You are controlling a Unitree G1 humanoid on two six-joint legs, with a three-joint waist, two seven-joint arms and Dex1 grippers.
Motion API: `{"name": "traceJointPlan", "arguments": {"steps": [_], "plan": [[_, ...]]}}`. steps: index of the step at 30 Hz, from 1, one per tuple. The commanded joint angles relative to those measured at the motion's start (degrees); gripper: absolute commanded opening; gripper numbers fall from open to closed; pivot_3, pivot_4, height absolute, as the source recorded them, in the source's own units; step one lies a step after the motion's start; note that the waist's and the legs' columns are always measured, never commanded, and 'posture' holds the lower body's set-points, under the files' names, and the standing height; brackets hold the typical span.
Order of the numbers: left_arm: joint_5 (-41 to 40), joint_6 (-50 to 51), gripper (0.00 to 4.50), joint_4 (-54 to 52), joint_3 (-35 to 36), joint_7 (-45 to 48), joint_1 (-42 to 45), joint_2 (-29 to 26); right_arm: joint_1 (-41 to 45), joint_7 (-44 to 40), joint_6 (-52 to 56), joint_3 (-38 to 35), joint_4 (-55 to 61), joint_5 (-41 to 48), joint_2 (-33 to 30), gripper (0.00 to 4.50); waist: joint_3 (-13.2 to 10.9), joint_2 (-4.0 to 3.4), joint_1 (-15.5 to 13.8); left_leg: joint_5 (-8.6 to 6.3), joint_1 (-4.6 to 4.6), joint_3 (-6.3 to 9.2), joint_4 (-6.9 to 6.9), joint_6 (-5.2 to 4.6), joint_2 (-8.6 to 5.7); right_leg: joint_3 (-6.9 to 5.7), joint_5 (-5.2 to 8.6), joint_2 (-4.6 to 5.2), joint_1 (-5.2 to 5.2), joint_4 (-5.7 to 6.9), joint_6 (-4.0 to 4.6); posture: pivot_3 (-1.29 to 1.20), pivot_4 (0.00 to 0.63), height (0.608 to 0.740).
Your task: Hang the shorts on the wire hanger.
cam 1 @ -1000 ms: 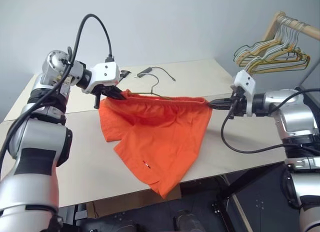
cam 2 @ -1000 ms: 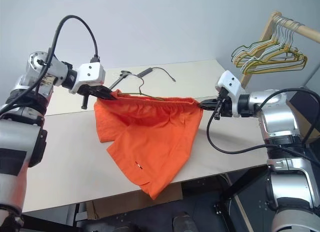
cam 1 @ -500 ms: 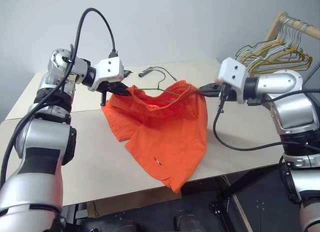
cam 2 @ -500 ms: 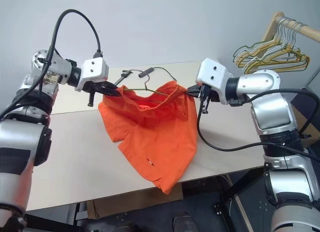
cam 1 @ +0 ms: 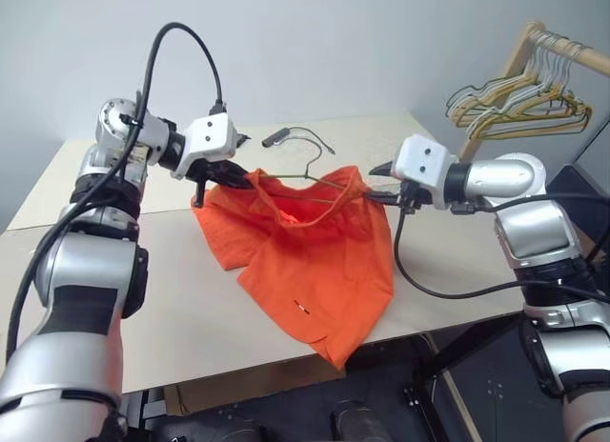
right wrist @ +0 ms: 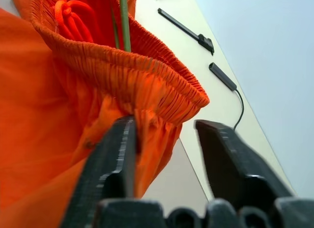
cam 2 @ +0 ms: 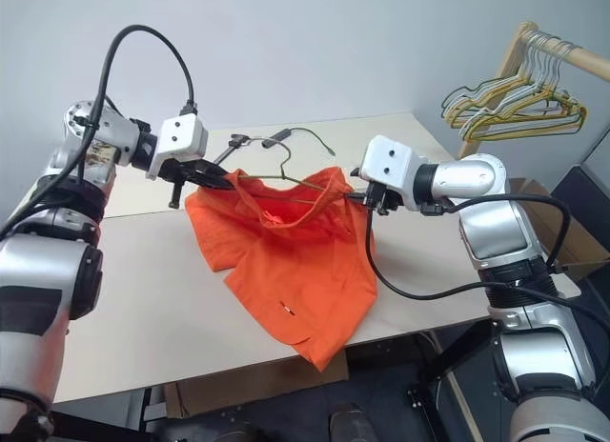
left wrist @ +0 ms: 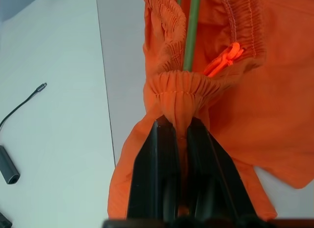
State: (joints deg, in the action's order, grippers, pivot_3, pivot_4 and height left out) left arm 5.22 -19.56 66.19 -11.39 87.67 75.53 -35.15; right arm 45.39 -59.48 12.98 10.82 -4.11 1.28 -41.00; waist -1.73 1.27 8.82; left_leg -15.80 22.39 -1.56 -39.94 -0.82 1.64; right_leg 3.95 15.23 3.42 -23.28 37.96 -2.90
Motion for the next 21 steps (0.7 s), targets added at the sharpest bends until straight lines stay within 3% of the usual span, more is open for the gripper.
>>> {"name": "traceJointPlan", "arguments": {"steps": [1, 21], "plan": [[-1.1, 0.2, 0.0, -1.7, 1.9, -1.0, 1.1, -0.1, -1.5, -1.9, -0.2, -0.3, -0.2, 1.1, -0.4, 2.69, 0.0, 0.0, -0.1, 0.0, 0.0, 0.0, 0.0, 0.0, 0.0, 0.0, 0.0, 0.0, 0.0, 0.0, 0.0, -0.12, 0.0, 0.74], [-1.5, -0.1, 0.0, -3.8, 2.0, 3.1, -1.0, 1.8, -0.1, -2.9, 10.7, -3.8, 0.3, 10.1, 4.2, 2.69, 0.0, 0.0, 0.1, 0.0, -0.03, 0.0, -0.02, 0.0, 0.0, 0.0, 0.0, 0.0, 0.01, 0.02, 0.0, -0.13, 0.0, 0.74]]}}
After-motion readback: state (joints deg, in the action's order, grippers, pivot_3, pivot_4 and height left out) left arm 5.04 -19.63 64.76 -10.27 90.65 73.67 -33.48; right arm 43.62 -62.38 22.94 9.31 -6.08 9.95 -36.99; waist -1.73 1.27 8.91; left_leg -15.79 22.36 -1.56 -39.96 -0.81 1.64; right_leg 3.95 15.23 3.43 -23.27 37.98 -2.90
